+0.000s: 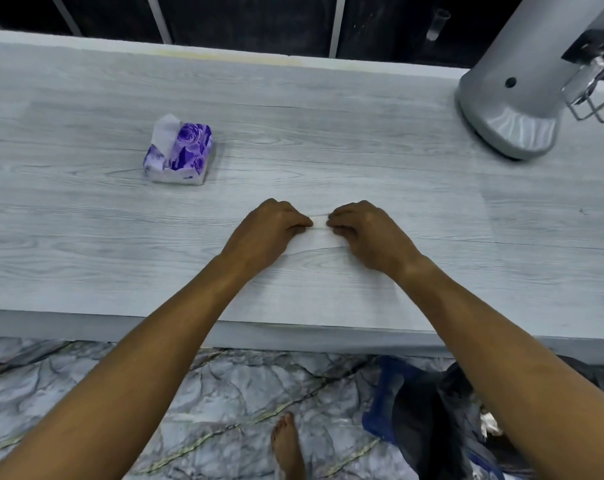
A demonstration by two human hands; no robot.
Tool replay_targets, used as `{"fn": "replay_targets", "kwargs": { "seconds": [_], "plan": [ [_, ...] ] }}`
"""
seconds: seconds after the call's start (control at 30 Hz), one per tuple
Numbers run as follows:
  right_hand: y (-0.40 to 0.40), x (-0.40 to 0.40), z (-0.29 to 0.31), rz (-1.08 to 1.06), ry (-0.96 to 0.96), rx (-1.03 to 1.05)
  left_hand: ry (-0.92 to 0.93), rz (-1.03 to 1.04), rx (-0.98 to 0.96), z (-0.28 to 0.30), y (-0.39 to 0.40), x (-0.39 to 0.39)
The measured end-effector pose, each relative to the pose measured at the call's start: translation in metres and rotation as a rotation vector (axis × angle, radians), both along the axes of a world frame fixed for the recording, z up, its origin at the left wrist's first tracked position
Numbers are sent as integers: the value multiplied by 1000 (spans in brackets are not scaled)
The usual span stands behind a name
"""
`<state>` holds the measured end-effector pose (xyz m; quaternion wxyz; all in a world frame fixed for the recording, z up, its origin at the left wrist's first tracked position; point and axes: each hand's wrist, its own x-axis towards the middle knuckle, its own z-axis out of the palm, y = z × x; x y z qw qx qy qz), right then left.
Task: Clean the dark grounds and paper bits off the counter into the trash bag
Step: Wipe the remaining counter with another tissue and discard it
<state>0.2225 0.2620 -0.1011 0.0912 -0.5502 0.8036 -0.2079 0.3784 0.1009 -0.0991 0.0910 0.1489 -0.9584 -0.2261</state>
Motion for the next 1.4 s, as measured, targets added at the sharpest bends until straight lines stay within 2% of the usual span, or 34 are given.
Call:
{"fn": "replay_targets", "kwargs": {
  "seconds": [0.23, 0.43, 0.53, 0.6, 0.73, 0.93, 1.07, 1.23, 1.33, 1.4],
  "plan": [
    [0, -9, 5, 8, -5, 32, -49, 18, -32, 1, -16, 18],
    [-7, -16, 15, -33, -63, 56, -124, -10, 64, 9, -19, 18],
    [-15, -21, 25, -94, -179, 137, -61, 51, 122, 13, -25, 14],
    [-22, -22, 31, -140, -227, 205, -84, 35, 106, 15, -26, 9],
    [-33, -20, 38, -178, -209, 299, -149, 43, 60, 15, -22, 2],
    [-24, -15, 36, -116, -184, 271, -164, 80, 102, 17, -29, 1],
    [-27, -23, 33, -205, -214, 151, -194, 94, 151, 18, -38, -1],
    [-36, -16, 25, -160, -50, 220, -158, 98, 56, 15, -33, -3],
    [-31, 0, 27, -46, 165, 208, -114, 128, -41, 14, -23, 4],
    [-29, 7, 29, -13, 183, 224, -76, 133, -98, 13, -16, 8]
  ]
}}
